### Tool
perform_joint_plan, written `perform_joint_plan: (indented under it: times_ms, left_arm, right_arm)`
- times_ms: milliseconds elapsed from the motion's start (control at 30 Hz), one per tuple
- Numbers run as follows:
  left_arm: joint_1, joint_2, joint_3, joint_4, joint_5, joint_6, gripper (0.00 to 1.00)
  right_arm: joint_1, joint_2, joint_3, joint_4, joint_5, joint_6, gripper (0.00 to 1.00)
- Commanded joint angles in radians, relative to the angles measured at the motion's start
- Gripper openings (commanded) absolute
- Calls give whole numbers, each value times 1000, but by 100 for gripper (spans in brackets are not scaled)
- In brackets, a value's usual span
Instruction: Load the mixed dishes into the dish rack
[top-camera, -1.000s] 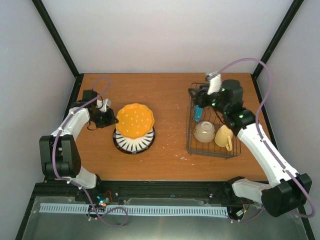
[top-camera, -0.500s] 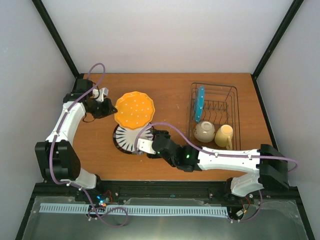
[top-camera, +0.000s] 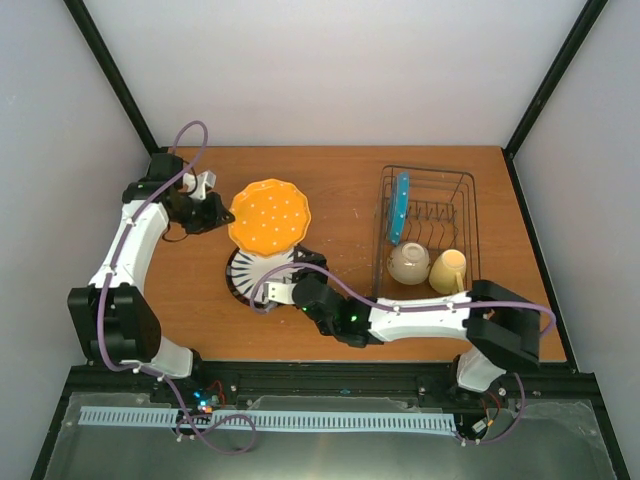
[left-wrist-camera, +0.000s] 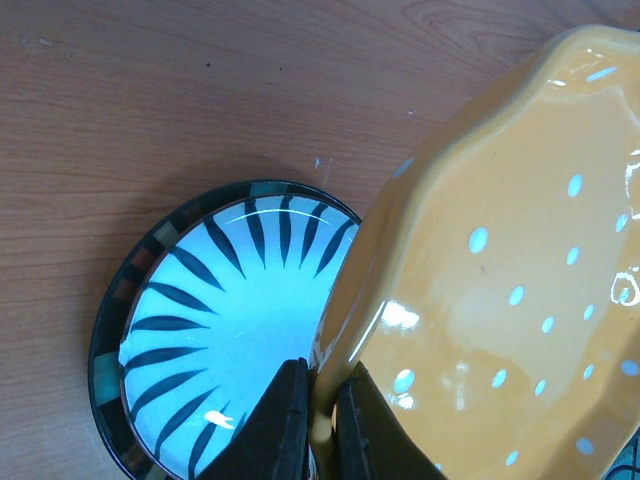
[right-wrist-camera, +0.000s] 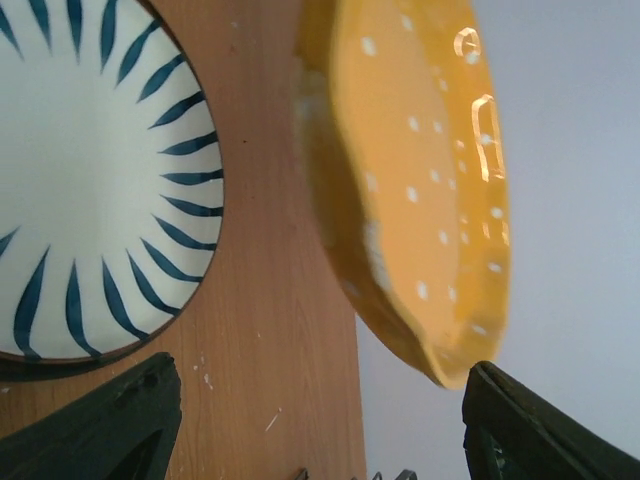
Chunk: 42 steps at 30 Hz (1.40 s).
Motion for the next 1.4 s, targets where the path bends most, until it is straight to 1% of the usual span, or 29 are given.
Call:
perform_joint_plan:
  times_ms: [0, 67, 233, 333, 400, 433, 533, 567, 700, 733, 767, 800, 833, 867, 933, 967, 1100, 1167, 1233, 1300, 1367]
  left_arm:
    - [-4, -80, 61, 11, 113, -23, 1]
    - [-3, -100, 40, 13, 109, -25, 1]
    - [-3, -143, -24, 29, 133, -29, 1]
    - [-3, -167, -52, 35, 147, -34, 1]
    - [-4, -181, -64, 36, 155, -36, 1]
    - [-3, -187, -66, 35, 160, -36, 1]
    - [-4, -200, -74, 34, 174, -36, 0]
    - [-4, -203, -79, 35, 175, -37, 1]
    - [-4, -202, -84, 31, 167, -26, 1]
    - [-3, -201, -86, 30, 162, -23, 3]
    - [-3, -200, -86, 29, 152, -22, 10]
    - [-3, -201, -85, 30, 138, -22, 21]
    - [-4, -201, -83, 32, 121, -21, 28]
    - [-4, -202, -79, 32, 102, -20, 40]
    - [-3, -205, -69, 40, 44, -25, 94]
    - [-3, -209, -62, 47, 9, -27, 99]
    - [-3, -278, -57, 149, -156, -53, 100]
    - [-3, -331, -72, 224, -222, -66, 100]
    - [-3, -391, -114, 306, -262, -69, 100]
    - [-3, -444, -158, 380, -298, -80, 100]
    - [-3, -471, -188, 429, -319, -85, 100]
  right_arm:
    - [-9, 92, 52, 148, 28, -96, 76]
    - [-16, 129, 72, 227, 33, -130, 76]
    - [-40, 218, 137, 354, 36, -213, 75]
    - [-57, 257, 185, 363, 35, -234, 74]
    - [-69, 279, 219, 350, 35, -237, 69]
    - [-74, 291, 234, 345, 38, -241, 61]
    - [-89, 326, 279, 328, 64, -258, 7]
    - [-91, 332, 294, 310, 68, -251, 3]
    - [-94, 297, 307, 264, 43, -180, 3]
    - [-95, 280, 309, 243, 31, -155, 3]
    - [-96, 265, 309, 237, 27, -135, 3]
    - [-96, 244, 307, 238, 27, -123, 3]
    - [-96, 234, 310, 227, 29, -115, 3]
    - [-95, 223, 313, 216, 34, -105, 3]
    - [-96, 195, 316, 186, 35, -79, 3]
    - [-96, 175, 314, 172, 36, -59, 3]
    - [-97, 61, 323, 78, 18, 110, 3]
    - [-110, -18, 338, 15, -2, 266, 3]
    - [-148, -108, 365, -89, -20, 449, 3]
    - [-226, -213, 383, -215, -71, 669, 3]
    - [-360, -336, 376, -332, -181, 904, 3]
